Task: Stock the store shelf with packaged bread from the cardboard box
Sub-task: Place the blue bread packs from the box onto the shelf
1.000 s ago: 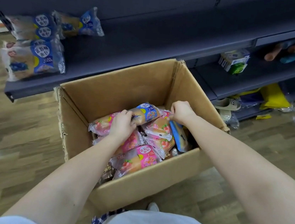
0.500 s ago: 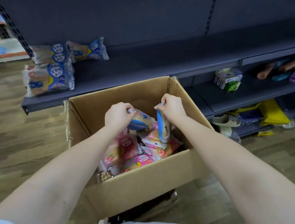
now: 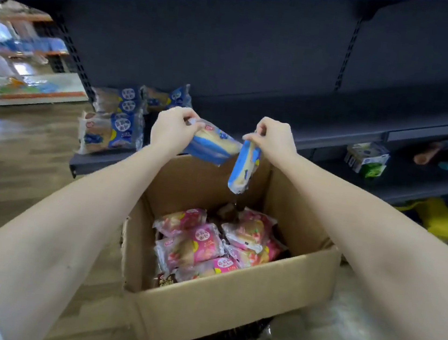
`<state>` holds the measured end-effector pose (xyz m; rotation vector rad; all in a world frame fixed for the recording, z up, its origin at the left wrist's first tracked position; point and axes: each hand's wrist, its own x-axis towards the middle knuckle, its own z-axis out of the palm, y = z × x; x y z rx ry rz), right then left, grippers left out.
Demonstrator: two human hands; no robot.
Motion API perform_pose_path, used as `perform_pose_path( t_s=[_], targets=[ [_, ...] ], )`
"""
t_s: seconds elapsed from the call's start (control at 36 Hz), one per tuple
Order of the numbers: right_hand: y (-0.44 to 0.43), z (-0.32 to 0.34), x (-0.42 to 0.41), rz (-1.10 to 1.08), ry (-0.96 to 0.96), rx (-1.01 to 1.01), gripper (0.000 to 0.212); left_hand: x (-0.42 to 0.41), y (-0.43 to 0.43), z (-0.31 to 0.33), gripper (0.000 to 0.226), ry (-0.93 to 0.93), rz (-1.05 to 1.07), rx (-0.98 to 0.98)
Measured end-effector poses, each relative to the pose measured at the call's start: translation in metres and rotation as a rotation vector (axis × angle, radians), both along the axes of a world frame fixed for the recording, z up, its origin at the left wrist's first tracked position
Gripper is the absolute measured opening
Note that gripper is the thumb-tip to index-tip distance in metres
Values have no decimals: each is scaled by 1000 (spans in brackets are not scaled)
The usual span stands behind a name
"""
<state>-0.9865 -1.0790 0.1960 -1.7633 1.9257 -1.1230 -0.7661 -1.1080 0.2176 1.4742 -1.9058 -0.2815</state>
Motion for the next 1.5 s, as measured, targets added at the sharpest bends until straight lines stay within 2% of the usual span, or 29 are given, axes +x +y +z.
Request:
perform_pose_path(
  t_s=[0.17,0.28,0.36,0.44,0.53,0.58,0.69,0.81,0.97,1.03,1.08,1.17,1.22,1.31,1.39,1.5],
  targets=[
    [-26,41,5,-15,-102,-150,33,0,-21,40,15,-1,33,-148],
    [-38,55,9,-78,-151,-240,29,-1,-35,45,14,39,49,-215],
    [-47,41,13,-125,-144,-199,35,-1,-40,27,11,71,52,-155],
    [-52,11,18,-147,-87,-113,43,-1,-41,-8,7,-6,17,-15],
    [-50,-17,18,-188,-79,-9,32,-2,-37,-46,10,-58,-18,100],
    [-49,-34,14,-188,-95,44,22,-4,-35,-64,10,-6,4,130],
    [-44,-55,5,-189,-48,116,30,-8,-39,-80,12,62,48,95],
    [-36,-64,5,-187,59,169,27,-12,-42,-89,13,14,12,39],
    [-31,-67,4,-214,207,21,30,-16,-37,-101,30,-106,-52,-30],
    [-33,-64,4,-222,264,-54,33,-15,-37,-100,35,-134,-67,-18],
    [-38,-60,3,-209,293,-66,47,-14,-35,-97,36,-135,-77,-20],
    [-48,-52,2,-124,357,96,78,-10,-32,-95,35,-121,-72,-23],
    [-53,-49,0,-64,394,232,83,-6,-31,-93,35,-137,-72,-24],
    [-53,-47,-2,-23,469,381,80,0,-28,-90,34,-153,-64,-30],
    [-47,-45,0,-60,549,365,70,6,-25,-85,37,-170,-39,-32],
    [-42,-43,3,-140,456,280,54,17,-25,-78,40,-196,-14,-19]
  ],
)
